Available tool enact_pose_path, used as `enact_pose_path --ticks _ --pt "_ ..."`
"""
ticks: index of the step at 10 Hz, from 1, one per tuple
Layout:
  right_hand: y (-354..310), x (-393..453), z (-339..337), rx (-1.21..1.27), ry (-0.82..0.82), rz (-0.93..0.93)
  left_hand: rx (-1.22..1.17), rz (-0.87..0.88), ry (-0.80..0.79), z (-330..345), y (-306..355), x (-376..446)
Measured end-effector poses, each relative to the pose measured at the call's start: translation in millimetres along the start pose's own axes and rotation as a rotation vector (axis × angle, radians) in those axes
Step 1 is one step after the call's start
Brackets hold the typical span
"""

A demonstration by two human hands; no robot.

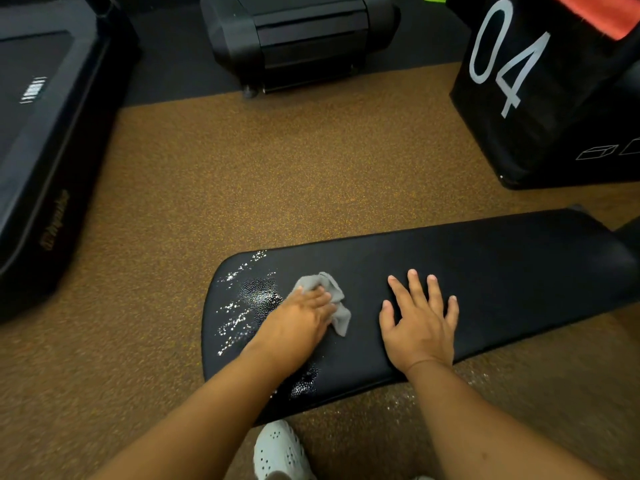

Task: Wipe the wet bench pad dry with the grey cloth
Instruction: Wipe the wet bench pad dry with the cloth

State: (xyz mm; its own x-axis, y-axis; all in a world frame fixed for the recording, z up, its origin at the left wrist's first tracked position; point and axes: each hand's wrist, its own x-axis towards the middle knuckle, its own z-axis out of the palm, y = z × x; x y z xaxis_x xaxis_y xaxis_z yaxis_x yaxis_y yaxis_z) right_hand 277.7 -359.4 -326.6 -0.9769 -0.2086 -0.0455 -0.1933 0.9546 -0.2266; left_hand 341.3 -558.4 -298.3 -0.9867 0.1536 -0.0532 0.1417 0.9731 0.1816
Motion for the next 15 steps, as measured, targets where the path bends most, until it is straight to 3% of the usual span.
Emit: enact_pose_path --ticks 1,2,4,5,6,8,9,10,11,12,13,14,15 --pt "0 1 0 0.004 -0.009 0.0 0.021 -0.204 -0.066 -4 -12 6" --pt "0 1 0 -0.003 -0.014 0.005 -0.055 -0.186 0.036 -4 8 14" --pt "0 1 -1 -0.013 -0.016 0.003 -0.026 0.028 -0.043 8 34 -20" --pt "0 1 0 -0.01 -0.008 0.0 0.053 -0.057 0.019 6 9 -27" --pt "1 1 1 -0.01 -0.003 -0.002 0.074 -0.269 0.031 0 7 -14" --pt "0 1 0 -0.013 -0.018 -0.004 -0.031 0.114 -0.034 18 58 -47" --pt "1 1 0 -0.003 -0.013 -0.002 -0.041 0.079 -0.046 17 40 -59" --pt "0 1 0 0.002 -0.005 -0.006 -0.012 -0.189 0.06 11 18 -40" --pt "1 1 1 0.001 -0.008 -0.004 -0.074 -0.254 0.123 10 35 -24" --pt "1 0 1 0.0 -0.012 -0.005 -0.053 0.024 -0.023 23 68 -35" --pt "1 1 0 -0.015 -0.018 -0.007 -0.031 0.132 -0.069 17 62 -51" --pt "1 1 0 -0.004 -0.012 -0.006 0.06 0.035 -0.036 12 32 -61" --pt "1 1 1 0.006 -0.011 -0.007 0.02 -0.256 0.078 4 14 -49"
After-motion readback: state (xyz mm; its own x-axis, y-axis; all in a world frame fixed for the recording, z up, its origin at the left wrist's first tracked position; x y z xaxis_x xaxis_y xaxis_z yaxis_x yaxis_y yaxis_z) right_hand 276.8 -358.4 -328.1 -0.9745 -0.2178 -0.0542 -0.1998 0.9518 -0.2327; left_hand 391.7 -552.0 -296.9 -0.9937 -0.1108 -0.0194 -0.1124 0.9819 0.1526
